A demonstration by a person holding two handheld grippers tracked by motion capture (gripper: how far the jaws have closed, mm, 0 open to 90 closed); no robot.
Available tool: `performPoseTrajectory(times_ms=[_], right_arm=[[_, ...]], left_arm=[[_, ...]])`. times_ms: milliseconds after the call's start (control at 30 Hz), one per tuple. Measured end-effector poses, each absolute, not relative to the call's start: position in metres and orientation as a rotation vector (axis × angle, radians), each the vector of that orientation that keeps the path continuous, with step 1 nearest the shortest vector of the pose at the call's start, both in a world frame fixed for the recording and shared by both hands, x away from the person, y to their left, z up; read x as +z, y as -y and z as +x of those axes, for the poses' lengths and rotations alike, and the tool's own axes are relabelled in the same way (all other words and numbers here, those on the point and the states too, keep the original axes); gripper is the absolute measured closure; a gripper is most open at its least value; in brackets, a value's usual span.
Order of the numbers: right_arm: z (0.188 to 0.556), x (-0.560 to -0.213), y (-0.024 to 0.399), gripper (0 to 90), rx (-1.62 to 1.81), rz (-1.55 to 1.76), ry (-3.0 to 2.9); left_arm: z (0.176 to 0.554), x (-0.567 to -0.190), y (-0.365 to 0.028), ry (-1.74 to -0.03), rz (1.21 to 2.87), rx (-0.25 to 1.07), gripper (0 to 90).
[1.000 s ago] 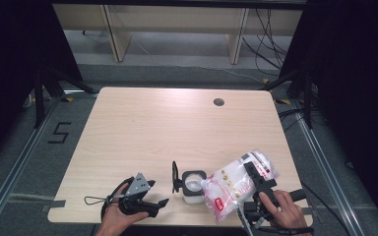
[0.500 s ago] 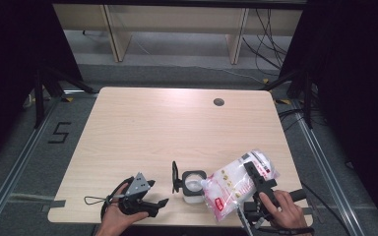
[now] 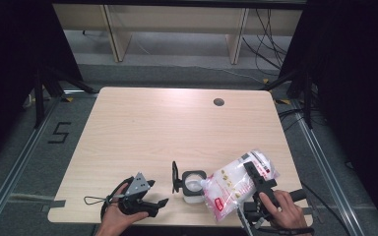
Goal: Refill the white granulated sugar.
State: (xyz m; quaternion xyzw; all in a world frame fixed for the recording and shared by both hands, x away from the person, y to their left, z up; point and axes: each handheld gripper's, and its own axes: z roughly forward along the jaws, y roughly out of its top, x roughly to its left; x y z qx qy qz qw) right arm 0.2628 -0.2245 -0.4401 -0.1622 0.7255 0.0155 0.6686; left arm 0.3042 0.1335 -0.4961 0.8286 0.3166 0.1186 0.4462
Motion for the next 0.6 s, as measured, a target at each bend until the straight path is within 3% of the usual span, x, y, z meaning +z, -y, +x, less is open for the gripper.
performPoseTrajectory(times_ms=[600], right_arm=[[0.262, -0.4394, 0.2241, 44.4, 0.029, -0.368, -1.634]], left_arm=[[0.3041, -0.4958, -0.1343, -0.805, 2.033, 0.287, 21.6]])
